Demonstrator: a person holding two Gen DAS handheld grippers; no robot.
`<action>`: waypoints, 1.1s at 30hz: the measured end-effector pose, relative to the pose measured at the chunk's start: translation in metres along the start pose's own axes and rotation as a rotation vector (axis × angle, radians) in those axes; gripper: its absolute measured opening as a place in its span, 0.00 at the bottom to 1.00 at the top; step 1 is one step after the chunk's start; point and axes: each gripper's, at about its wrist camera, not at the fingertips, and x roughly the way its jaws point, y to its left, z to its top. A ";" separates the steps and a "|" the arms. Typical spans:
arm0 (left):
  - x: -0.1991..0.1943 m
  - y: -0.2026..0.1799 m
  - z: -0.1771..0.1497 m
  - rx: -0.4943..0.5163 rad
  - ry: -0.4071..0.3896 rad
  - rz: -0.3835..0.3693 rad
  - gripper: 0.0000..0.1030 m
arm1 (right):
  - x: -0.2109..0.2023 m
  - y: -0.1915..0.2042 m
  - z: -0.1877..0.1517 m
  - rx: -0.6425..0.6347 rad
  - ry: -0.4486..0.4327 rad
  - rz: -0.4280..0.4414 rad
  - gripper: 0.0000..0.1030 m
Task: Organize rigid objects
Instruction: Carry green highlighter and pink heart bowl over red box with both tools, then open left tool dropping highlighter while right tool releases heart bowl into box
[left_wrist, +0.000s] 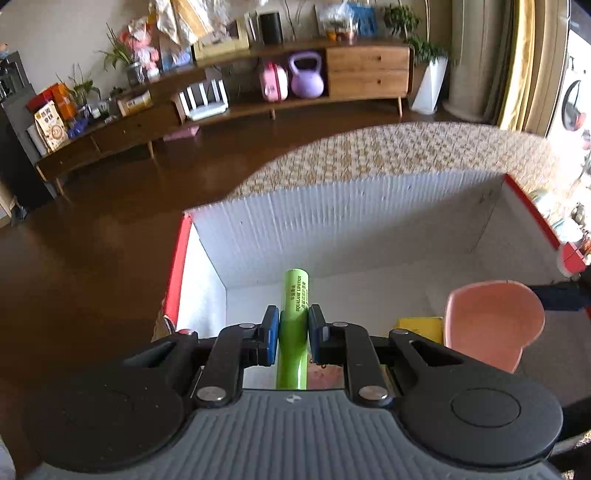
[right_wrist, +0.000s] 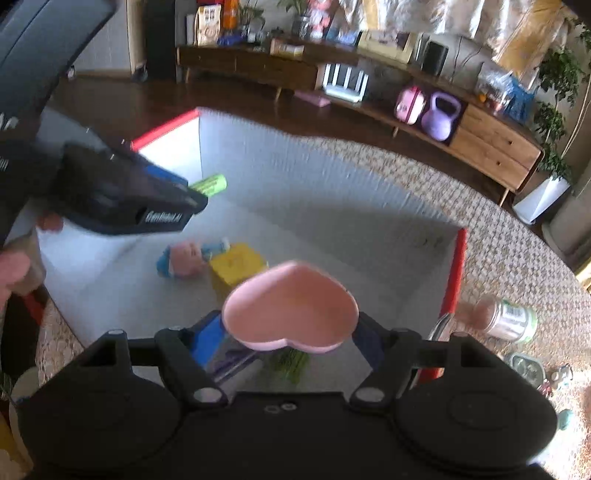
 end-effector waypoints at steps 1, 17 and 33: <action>0.003 -0.001 0.001 0.005 0.014 0.001 0.16 | 0.002 0.001 -0.001 0.011 0.013 0.003 0.73; 0.027 -0.003 0.002 0.011 0.195 0.004 0.16 | 0.001 -0.007 0.000 0.035 0.019 0.013 0.73; -0.020 -0.001 -0.008 -0.070 0.096 -0.046 0.17 | -0.061 -0.023 -0.026 0.090 -0.102 0.076 0.74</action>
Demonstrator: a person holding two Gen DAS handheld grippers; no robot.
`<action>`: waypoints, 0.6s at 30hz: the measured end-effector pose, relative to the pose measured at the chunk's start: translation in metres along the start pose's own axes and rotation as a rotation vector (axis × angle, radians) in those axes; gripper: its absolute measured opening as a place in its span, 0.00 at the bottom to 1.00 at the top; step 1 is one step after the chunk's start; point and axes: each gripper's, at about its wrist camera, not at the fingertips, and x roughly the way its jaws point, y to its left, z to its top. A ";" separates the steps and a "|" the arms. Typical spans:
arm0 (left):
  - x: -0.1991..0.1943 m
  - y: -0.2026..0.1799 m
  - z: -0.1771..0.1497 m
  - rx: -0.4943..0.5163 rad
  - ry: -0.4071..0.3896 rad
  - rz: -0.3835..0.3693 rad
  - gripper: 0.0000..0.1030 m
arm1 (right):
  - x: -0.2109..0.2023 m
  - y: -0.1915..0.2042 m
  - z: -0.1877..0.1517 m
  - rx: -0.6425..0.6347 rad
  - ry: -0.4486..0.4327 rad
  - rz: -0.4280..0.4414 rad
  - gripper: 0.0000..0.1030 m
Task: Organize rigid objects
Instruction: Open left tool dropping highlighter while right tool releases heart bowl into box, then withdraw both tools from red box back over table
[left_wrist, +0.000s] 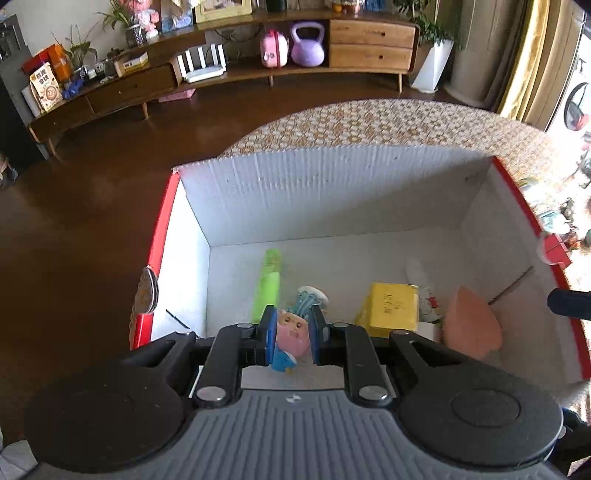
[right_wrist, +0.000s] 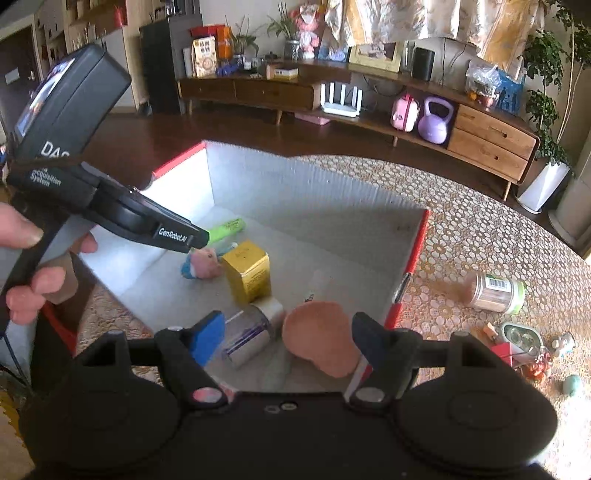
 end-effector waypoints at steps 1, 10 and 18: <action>-0.005 -0.001 -0.003 -0.003 -0.008 -0.002 0.17 | -0.004 0.000 -0.001 0.002 -0.007 0.003 0.74; -0.049 -0.019 -0.020 0.010 -0.104 -0.019 0.17 | -0.052 -0.006 -0.016 0.032 -0.096 0.024 0.75; -0.085 -0.043 -0.037 0.047 -0.192 -0.070 0.17 | -0.092 -0.013 -0.033 0.065 -0.177 0.054 0.81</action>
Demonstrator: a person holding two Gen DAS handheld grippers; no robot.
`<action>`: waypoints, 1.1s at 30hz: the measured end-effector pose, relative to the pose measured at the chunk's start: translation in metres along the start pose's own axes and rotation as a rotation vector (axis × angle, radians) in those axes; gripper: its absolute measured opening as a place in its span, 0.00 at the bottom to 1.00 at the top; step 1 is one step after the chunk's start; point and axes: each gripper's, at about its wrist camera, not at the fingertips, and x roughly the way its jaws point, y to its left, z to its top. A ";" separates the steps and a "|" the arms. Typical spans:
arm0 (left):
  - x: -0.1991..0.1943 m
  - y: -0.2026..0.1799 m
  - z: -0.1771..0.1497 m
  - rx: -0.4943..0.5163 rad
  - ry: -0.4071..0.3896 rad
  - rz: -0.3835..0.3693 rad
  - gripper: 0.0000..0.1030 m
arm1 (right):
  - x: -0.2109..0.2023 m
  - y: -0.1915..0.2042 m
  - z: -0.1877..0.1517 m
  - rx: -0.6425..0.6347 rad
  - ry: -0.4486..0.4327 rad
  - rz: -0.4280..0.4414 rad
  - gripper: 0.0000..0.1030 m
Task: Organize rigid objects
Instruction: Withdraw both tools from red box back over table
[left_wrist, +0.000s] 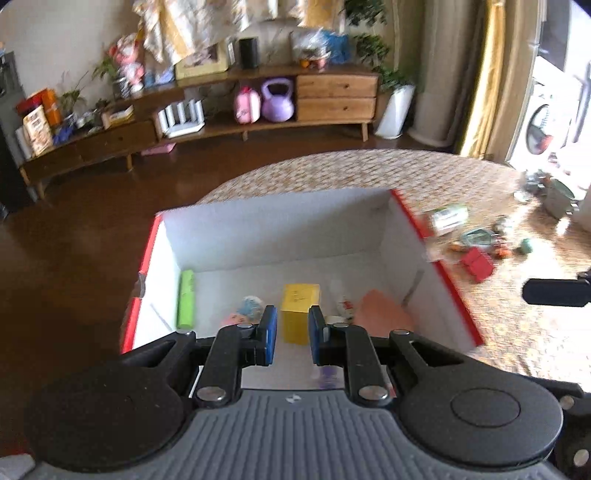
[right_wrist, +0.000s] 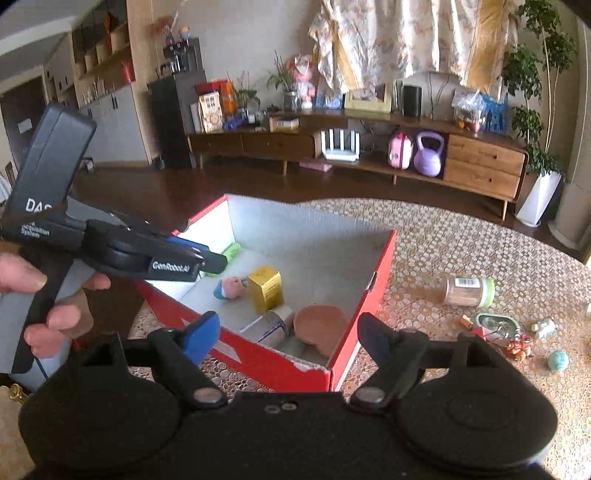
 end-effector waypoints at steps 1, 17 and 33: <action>-0.004 -0.004 -0.001 0.004 -0.010 -0.002 0.17 | -0.005 -0.001 -0.002 0.003 -0.009 0.002 0.81; -0.032 -0.076 -0.030 -0.003 -0.096 -0.073 0.18 | -0.069 -0.044 -0.062 0.063 -0.081 -0.086 0.92; 0.004 -0.164 -0.030 0.034 -0.118 -0.152 0.80 | -0.091 -0.160 -0.100 0.188 -0.062 -0.245 0.97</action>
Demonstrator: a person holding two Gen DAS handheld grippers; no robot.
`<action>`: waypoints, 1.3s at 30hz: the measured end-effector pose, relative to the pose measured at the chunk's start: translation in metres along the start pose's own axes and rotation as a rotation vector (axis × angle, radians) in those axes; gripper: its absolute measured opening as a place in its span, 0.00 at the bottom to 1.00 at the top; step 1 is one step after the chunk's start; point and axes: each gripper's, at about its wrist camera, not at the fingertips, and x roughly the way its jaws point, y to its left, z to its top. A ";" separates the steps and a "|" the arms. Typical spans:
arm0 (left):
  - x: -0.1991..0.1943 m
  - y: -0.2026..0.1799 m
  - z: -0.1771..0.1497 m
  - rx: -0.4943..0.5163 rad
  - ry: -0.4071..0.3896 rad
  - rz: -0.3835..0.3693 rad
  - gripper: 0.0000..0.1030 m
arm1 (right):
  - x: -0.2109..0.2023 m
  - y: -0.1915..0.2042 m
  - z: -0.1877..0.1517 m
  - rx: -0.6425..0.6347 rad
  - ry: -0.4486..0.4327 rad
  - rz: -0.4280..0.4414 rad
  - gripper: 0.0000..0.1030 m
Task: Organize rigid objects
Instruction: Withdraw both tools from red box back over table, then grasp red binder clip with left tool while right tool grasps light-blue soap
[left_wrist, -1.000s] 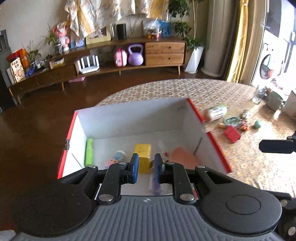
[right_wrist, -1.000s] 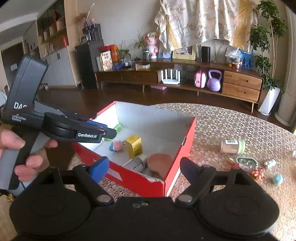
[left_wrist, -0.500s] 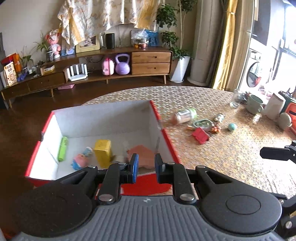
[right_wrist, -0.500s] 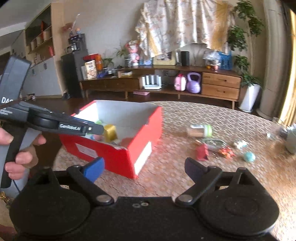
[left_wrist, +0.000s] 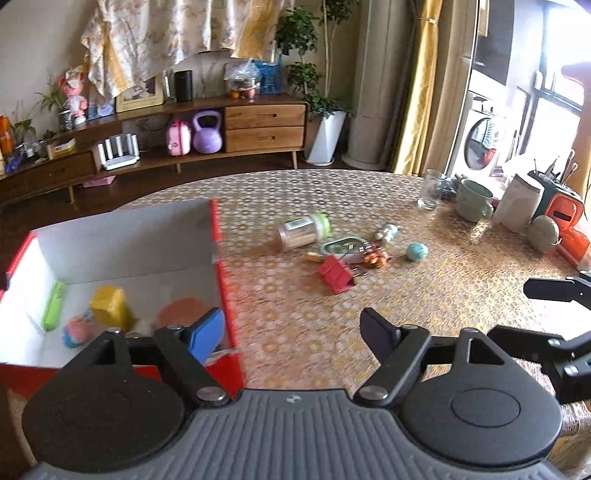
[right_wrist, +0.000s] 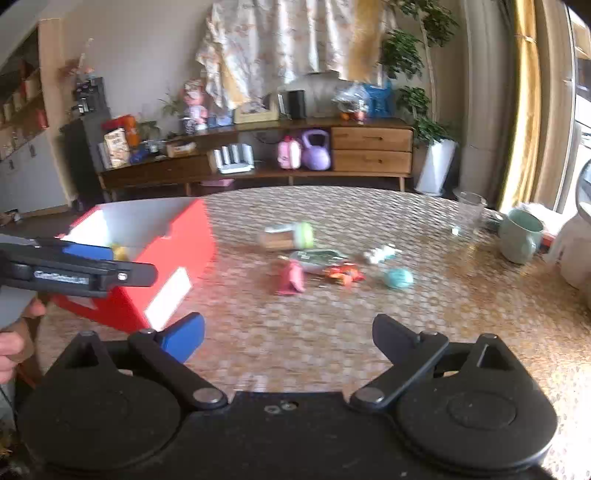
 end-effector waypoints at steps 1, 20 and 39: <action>0.005 -0.005 0.001 0.000 -0.004 -0.003 0.81 | 0.003 -0.006 -0.001 -0.006 -0.004 -0.007 0.98; 0.128 -0.060 0.016 0.030 0.012 0.051 0.81 | 0.102 -0.095 0.008 -0.042 0.044 -0.112 0.99; 0.210 -0.057 0.014 -0.033 0.096 0.066 0.81 | 0.181 -0.120 0.010 -0.019 0.118 -0.134 0.81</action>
